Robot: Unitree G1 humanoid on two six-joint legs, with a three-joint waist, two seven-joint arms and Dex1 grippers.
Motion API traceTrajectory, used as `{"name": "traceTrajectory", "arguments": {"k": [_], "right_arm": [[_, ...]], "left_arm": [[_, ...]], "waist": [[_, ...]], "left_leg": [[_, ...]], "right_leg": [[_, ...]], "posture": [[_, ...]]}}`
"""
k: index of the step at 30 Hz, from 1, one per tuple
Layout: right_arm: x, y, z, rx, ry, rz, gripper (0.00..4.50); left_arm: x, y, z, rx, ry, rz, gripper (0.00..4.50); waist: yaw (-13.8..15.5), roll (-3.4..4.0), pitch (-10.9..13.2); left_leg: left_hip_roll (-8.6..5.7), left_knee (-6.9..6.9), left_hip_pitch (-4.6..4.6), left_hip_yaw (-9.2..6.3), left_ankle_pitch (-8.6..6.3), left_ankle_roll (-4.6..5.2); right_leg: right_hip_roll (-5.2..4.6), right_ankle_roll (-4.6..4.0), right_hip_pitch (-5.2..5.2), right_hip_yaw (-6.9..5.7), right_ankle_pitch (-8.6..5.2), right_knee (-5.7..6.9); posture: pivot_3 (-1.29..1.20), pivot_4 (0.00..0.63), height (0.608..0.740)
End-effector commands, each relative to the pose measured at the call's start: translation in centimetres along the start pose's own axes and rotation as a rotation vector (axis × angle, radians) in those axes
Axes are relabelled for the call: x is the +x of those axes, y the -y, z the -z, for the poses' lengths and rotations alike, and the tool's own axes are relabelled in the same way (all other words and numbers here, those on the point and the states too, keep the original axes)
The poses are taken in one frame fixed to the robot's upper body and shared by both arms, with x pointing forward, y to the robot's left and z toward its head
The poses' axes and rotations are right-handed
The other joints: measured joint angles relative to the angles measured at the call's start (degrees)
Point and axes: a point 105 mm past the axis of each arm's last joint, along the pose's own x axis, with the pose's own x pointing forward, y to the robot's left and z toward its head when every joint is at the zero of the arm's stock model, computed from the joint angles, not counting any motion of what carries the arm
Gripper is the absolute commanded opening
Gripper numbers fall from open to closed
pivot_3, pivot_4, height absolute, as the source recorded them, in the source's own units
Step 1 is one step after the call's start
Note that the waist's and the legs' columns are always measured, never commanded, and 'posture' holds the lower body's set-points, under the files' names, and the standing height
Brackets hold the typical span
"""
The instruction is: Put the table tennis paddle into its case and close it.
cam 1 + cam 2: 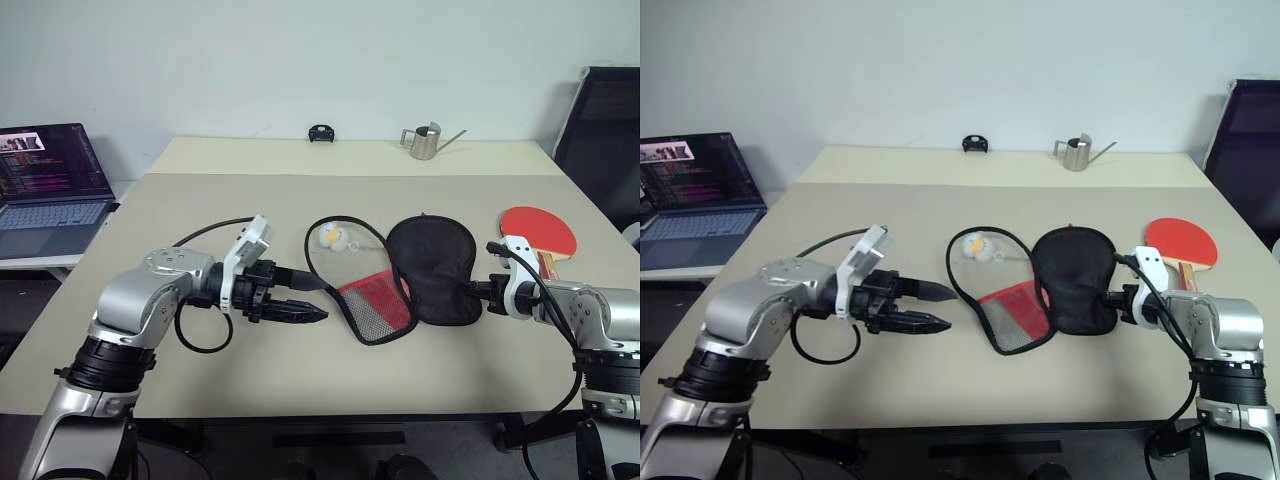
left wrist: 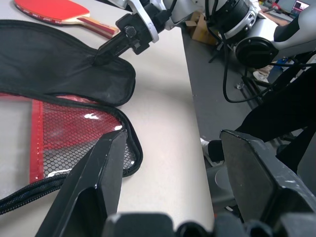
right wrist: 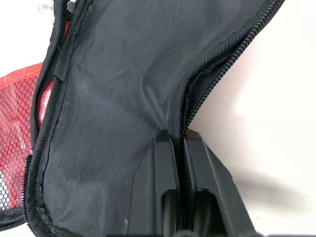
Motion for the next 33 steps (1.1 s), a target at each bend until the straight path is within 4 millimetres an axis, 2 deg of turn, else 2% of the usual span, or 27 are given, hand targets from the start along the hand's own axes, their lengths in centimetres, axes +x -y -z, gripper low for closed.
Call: {"name": "traceTrajectory", "arguments": {"k": [1, 3, 6, 12, 17, 21, 25, 28, 33], "right_arm": [[-0.7, 0.2, -1.9, -0.012, 0.078, 0.015, 0.06], [-0.6, 0.5, -2.0, -0.004, 0.08, 0.031, 0.06], [-0.7, 0.9, -2.1, -0.007, 0.08, 0.055, 0.75], [-1.6, 1.4, -2.3, 0.005, 0.096, 0.061, 2.78], [-3.1, 1.6, -3.2, 0.017, 0.157, 0.034, 4.46], [-4.6, 1.1, -4.3, 0.01, 0.238, -0.025, 4.49], [-5.8, 1.8, -4.9, -0.014, 0.3, 0.013, 4.49], [-6.3, 3.4, -5.1, -0.07, 0.319, 0.11, 4.49], [-6.4, 7.6, -5.1, -0.133, 0.323, 0.332, 4.49]], "left_arm": [[0.2, 0.4, -1.0, 0.043, 0.007, 0.023, 3.27], [0.2, 0.4, -0.9, 0.044, 0.007, 0.022, 3.27], [0.2, 0.4, -0.9, 0.044, 0.006, 0.02, 3.27], [0.2, 0.5, -0.8, 0.038, 0.015, 0.017, 3.27], [0.2, 0.6, -0.8, 0.038, 0.018, 0.015, 3.27], [0.4, 0.4, -1.2, 0.066, 0.031, -0.002, 3.27], [1.2, -0.8, -3.1, 0.123, 0.091, -0.08, 3.27], [2.0, -1.5, -4.0, 0.182, 0.092, -0.133, 3.27], [3.4, -1.7, -4.6, 0.237, 0.087, -0.131, 3.27]], "waist": [[0.0, 0.0, 0.0], [0.0, 0.0, 0.0], [0.0, 0.0, 0.0], [0.0, 0.0, 0.0], [0.0, 0.0, 0.0], [0.0, 0.0, 0.0], [0.1, -0.01, 0.0], [0.2, 0.0, 0.0], [0.2, 0.0, 0.0]], "left_leg": [[0.0, 0.0, 0.0, 0.0, 0.0, 0.0], [0.0, 0.0, 0.0, 0.0, 0.0, 0.0], [0.0, 0.0, 0.0, 0.0, 0.0, 0.0], [0.0, 0.0, 0.0, 0.0, 0.0, 0.0], [0.0, 0.0, 0.0, 0.0, 0.0, 0.0], [0.0, 0.0, 0.0, 0.0, 0.0, 0.0], [0.0, 0.03, 0.0, -0.02, 0.0, 0.01], [0.0, 0.04, -0.01, -0.02, 0.0, 0.01], [-0.01, 0.04, 0.02, 0.03, 0.0, 0.0]], "right_leg": [[0.0, 0.0, 0.0, 0.0, 0.0, 0.0], [0.0, 0.0, 0.0, 0.0, 0.0, 0.0], [0.0, 0.0, 0.0, -0.01, 0.0, 0.01], [0.0, 0.0, 0.0, 0.0, 0.0, 0.01], [0.0, 0.0, 0.0, 0.0, 0.0, 0.0], [0.0, 0.0, 0.0, 0.0, 0.0, 0.01], [0.0, 0.0, 0.05, -0.01, 0.0, -0.01], [0.0, 0.01, 0.05, -0.01, 0.0, 0.0], [0.0, 0.01, 0.06, 0.02, 0.0, 0.0]], "posture": [[0.0, 0.15, 0.74], [0.0, 0.15, 0.74], [0.0, 0.15, 0.74], [0.0, 0.15, 0.74], [0.0, 0.15, 0.74], [0.0, 0.15, 0.74], [0.0, 0.15, 0.74], [0.0, 0.15, 0.74], [0.0, 0.15, 0.74]]}}
